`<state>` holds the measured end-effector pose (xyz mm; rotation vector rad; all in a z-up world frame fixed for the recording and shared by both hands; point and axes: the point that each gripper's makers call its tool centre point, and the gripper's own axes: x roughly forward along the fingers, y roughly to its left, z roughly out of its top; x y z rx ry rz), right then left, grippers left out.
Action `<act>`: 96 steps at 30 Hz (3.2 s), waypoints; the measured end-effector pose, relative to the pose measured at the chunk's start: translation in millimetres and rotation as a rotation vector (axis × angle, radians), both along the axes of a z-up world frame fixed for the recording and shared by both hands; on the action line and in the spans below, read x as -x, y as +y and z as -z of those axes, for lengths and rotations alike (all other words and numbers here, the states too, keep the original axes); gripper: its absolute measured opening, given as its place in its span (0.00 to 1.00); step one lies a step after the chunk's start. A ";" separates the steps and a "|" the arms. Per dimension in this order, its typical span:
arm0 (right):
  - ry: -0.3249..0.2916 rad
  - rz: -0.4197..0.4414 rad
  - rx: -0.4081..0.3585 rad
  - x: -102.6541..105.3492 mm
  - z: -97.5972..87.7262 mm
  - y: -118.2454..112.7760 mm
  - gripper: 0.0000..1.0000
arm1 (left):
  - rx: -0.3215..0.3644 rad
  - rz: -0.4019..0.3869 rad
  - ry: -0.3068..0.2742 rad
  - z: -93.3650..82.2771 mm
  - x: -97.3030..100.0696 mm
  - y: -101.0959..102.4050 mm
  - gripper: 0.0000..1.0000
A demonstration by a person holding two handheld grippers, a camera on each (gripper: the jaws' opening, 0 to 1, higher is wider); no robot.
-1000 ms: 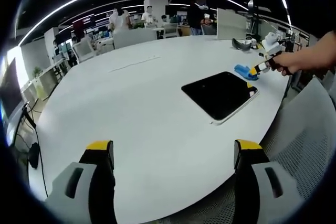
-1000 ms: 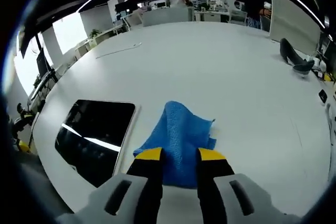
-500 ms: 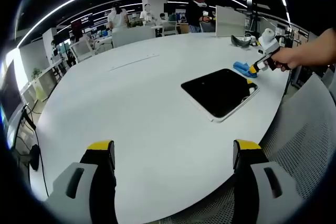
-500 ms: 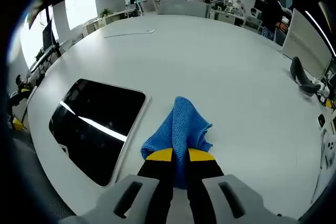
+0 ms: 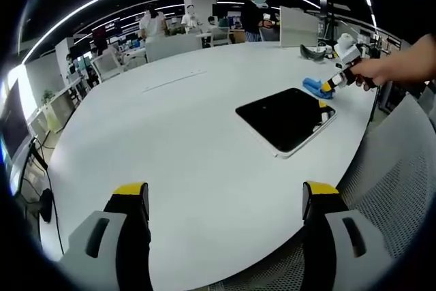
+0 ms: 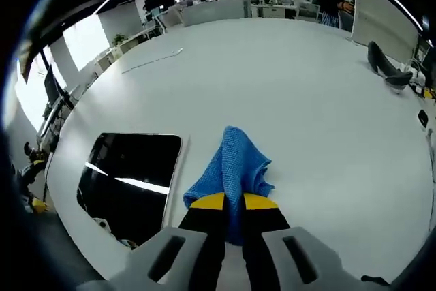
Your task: Wipe the mirror surface with the cleaning cloth until all visible marks leave the cleaned area.
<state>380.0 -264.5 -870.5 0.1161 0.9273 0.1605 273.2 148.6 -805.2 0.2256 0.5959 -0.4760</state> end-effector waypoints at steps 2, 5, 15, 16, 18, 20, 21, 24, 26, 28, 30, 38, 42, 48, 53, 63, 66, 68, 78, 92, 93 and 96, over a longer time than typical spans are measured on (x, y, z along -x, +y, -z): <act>-0.015 0.005 -0.019 -2.8 -7.6 1.9 0.02 | 0.000 -0.001 -0.001 -0.2 -0.1 0.2 0.92; -0.016 -0.005 -0.034 -5.6 -14.0 9.5 0.02 | 0.002 -0.006 -0.005 -1.2 -0.2 0.8 0.92; -0.067 -0.091 0.004 -23.2 -35.3 51.5 0.02 | -0.005 -0.002 -0.006 -1.2 0.1 0.0 0.90; -0.052 -0.092 -0.006 -23.8 -33.0 57.1 0.02 | -0.006 -0.001 -0.006 -1.7 0.0 0.1 0.90; -0.046 -0.101 -0.002 -25.4 -30.5 63.6 0.02 | -0.006 0.000 -0.006 -2.0 0.1 -0.1 0.90; -0.038 -0.110 0.002 -28.1 -27.6 70.6 0.02 | -0.005 0.001 -0.007 -1.6 0.0 -0.3 0.90; -0.035 -0.122 0.010 -29.9 -24.7 74.9 0.02 | -0.001 0.001 -0.008 -2.0 -0.2 -0.6 0.91; -0.013 -0.125 0.014 -31.4 -14.6 78.3 0.02 | 0.017 0.004 -0.005 -2.9 -0.3 -2.4 0.93; 0.002 -0.118 0.011 -31.9 -10.5 79.2 0.02 | 0.068 0.008 -0.016 -8.9 -1.2 -7.2 0.97; 0.011 -0.113 -0.002 -32.0 -9.2 81.4 0.02 | 0.072 0.009 -0.018 -8.8 -1.3 -7.5 0.99; 0.024 -0.123 0.006 -29.9 -7.3 84.9 0.02 | 0.082 0.015 -0.013 -8.1 -0.2 -9.1 0.99; 0.033 -0.141 -0.007 -27.9 -6.5 96.7 0.02 | 0.133 0.024 0.003 -7.7 1.5 -13.2 0.99; 0.037 -0.159 -0.013 -28.9 -6.1 107.1 0.02 | 0.146 0.027 0.011 -5.6 1.6 -13.9 0.99; 0.042 -0.185 -0.025 -30.8 -5.6 126.8 0.02 | 0.147 0.028 0.021 -2.9 1.7 -14.1 0.99; 0.044 -0.216 -0.029 -33.3 -6.2 145.8 0.01 | 0.139 0.025 0.029 -0.4 0.7 -12.9 0.99; 0.050 -0.254 -0.035 -36.5 -5.2 170.8 0.01 | 0.141 0.023 0.036 -0.4 1.0 -13.5 0.99; 0.052 -0.265 -0.038 -36.2 -5.8 178.9 0.01 | 0.138 0.023 0.042 0.5 2.0 -13.5 0.99; 0.054 -0.275 -0.037 -36.1 -5.6 184.4 0.01 | 0.135 0.016 0.042 0.6 2.7 -12.9 0.99; 0.057 -0.333 -0.039 -40.7 -6.1 220.8 0.01 | 0.146 0.027 0.064 1.2 4.6 -16.6 0.99; 0.053 -0.392 -0.068 -45.8 -5.2 269.6 0.01 | 0.133 0.023 0.057 -0.3 4.8 -15.5 0.99; 0.053 -0.400 -0.063 -46.6 -4.7 273.6 0.01 | 0.129 0.021 0.056 -0.1 4.6 -14.8 0.99; 0.057 -0.414 -0.042 -46.7 -4.8 278.6 0.01 | 0.118 0.022 0.064 1.8 5.6 -14.3 0.99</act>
